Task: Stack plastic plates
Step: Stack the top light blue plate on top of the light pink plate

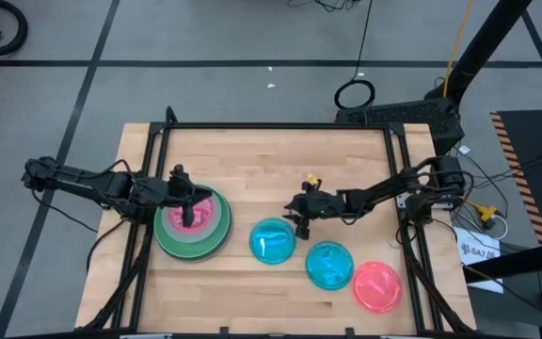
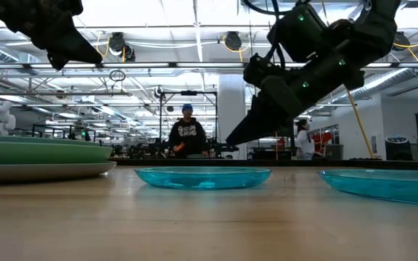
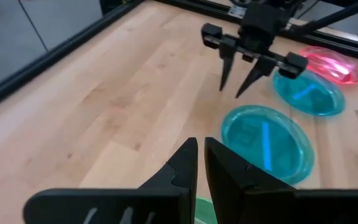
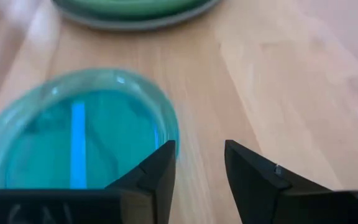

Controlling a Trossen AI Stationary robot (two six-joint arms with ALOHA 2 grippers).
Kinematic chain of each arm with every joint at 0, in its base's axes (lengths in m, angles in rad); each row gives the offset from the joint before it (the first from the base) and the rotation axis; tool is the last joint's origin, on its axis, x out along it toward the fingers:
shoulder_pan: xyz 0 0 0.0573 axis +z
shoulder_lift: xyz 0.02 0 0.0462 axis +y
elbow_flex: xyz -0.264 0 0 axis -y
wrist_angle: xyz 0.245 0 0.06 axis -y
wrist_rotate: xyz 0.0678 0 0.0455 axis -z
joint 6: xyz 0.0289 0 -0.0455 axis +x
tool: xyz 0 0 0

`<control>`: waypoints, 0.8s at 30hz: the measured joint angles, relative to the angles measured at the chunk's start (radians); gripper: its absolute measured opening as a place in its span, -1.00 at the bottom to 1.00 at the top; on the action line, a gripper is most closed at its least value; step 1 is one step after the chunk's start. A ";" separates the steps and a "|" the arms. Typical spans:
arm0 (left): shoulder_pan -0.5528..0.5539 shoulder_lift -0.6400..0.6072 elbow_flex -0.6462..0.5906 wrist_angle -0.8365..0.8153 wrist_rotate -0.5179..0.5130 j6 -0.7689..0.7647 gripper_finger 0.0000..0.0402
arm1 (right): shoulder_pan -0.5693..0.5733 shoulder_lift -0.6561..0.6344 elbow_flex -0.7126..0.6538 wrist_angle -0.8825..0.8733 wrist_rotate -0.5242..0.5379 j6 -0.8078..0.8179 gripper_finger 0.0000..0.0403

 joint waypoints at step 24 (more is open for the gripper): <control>0.000 0.000 0.000 0.071 -0.071 0.109 -0.83 | -0.003 0.186 0.003 0.188 -0.011 0.173 -0.35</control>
